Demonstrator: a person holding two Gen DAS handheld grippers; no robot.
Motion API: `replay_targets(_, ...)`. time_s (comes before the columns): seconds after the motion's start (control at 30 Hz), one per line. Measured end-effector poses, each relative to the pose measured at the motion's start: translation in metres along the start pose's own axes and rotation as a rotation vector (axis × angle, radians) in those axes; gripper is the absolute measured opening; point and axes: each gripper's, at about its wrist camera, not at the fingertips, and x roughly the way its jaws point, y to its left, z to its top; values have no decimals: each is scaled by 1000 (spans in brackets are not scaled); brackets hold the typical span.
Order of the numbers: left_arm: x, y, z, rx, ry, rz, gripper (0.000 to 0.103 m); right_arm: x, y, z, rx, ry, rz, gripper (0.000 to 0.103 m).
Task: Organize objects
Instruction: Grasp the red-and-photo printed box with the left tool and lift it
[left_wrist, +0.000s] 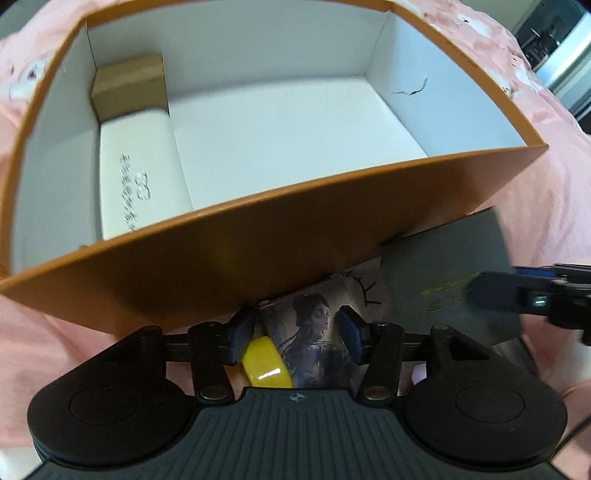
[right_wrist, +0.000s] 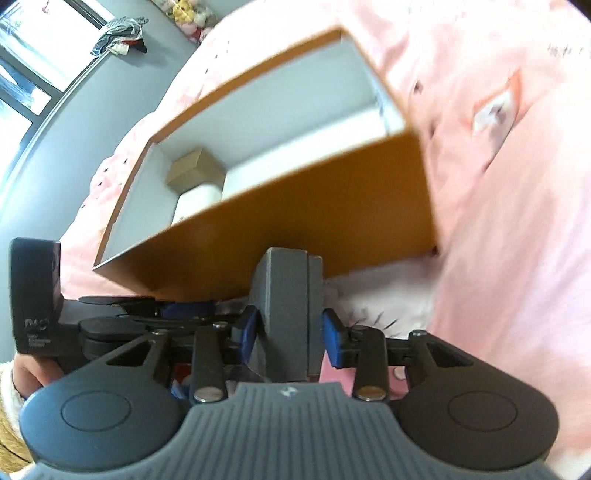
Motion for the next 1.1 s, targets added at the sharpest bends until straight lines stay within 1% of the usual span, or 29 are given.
replay_targets(0.07,7,3,1,-24,10,-21,69,-2,3,6,3,-10,-6,39)
replay_targets(0.13,12,4,2,-45,14,-32,74,-3,2,5,11,-12,-3,39)
replay_targets(0.17,14,4,2,-50,17,-40,78,-1,2,9,14,-12,-3,39)
replay_targets(0.2,17,4,2,-51,17,-36,80,4,2,11,18,-12,-6,39)
replay_targets(0.27,23,2,1,-49,18,-28,82,5,1,14,28,-13,-7,39)
replay_targets(0.37,27,1,-1,-41,16,-28,81,0,-11,13,44,-20,-8,39)
replay_targets(0.43,20,0,-2,-29,4,-32,79,-2,-10,13,43,-34,-16,39)
replay_targets(0.6,-9,-13,-11,44,-68,-38,73,-6,-9,14,43,-52,-30,39)
replay_targets(0.83,-42,-29,-25,144,-156,-25,71,-21,0,10,0,-89,-52,39)
replay_targets(0.97,-62,-34,-32,169,-215,-22,71,-35,4,8,-12,-121,-68,39)
replay_targets(1.03,-74,-34,-37,175,-242,-34,71,-43,7,8,-18,-141,-70,39)
replay_targets(1.1,-83,-41,-36,182,-270,-48,70,-53,11,8,-27,-166,-67,39)
